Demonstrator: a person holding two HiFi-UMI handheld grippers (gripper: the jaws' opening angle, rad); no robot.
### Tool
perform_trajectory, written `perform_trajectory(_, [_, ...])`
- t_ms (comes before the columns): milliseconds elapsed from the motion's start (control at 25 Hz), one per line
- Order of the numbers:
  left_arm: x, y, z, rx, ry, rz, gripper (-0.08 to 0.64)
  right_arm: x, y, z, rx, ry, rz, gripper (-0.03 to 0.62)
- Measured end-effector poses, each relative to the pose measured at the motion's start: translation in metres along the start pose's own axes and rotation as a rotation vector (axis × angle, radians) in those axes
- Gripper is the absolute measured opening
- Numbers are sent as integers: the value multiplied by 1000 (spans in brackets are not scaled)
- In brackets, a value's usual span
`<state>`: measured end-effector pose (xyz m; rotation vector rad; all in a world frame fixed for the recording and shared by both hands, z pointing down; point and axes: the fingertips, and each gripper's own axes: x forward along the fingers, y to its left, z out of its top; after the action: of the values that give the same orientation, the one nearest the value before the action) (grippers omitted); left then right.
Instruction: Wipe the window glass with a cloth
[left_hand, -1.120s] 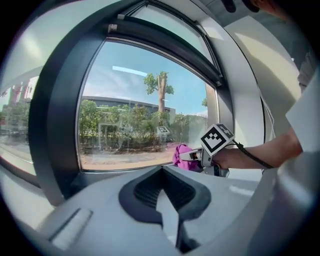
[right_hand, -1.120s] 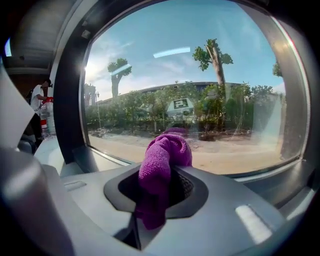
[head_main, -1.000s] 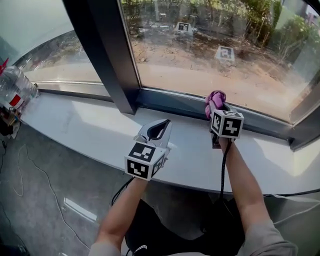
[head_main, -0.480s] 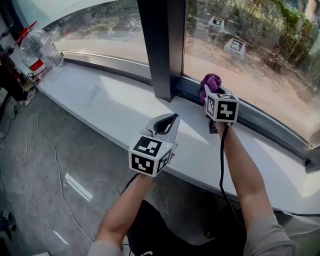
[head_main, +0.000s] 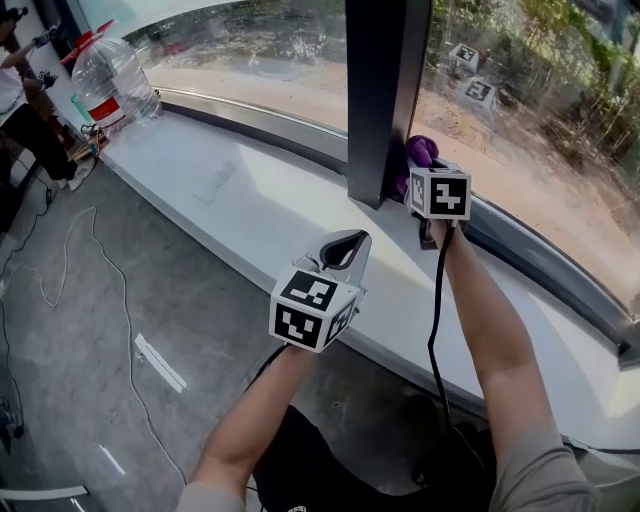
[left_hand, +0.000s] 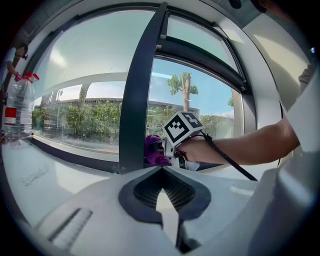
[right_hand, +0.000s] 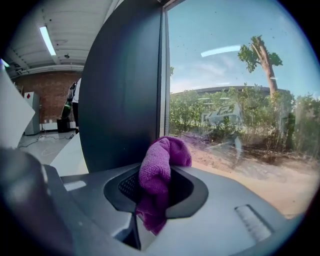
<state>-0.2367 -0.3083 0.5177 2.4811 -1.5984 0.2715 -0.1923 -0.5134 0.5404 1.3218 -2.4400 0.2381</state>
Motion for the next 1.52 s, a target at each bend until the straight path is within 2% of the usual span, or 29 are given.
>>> perform_trajectory(200, [-6, 12, 8, 16, -11, 18, 6, -5, 11, 21, 21, -95, 41, 117])
perform_trajectory(320, [2, 11, 9, 17, -8, 8, 6, -19, 16, 43, -46, -189, 56, 117])
perform_trajectory(400, [7, 4, 12, 21, -2, -4, 6, -19, 13, 52, -70, -183, 55, 117])
perform_trajectory(560, [20, -12, 23, 57, 15, -31, 6, -30, -12, 46, -133, -178, -31, 114])
perform_trajectory(720, [36, -26, 36, 83, 19, -52, 6, -59, -42, 37, -107, -212, -67, 115])
perform_trajectory(1200, [96, -156, 76, 162, 14, -282, 6, -190, -171, -16, -45, -205, -250, 118])
perform_trajectory(1520, [132, -250, 85, 199, 28, -446, 6, -289, -273, -58, 66, -217, -433, 118])
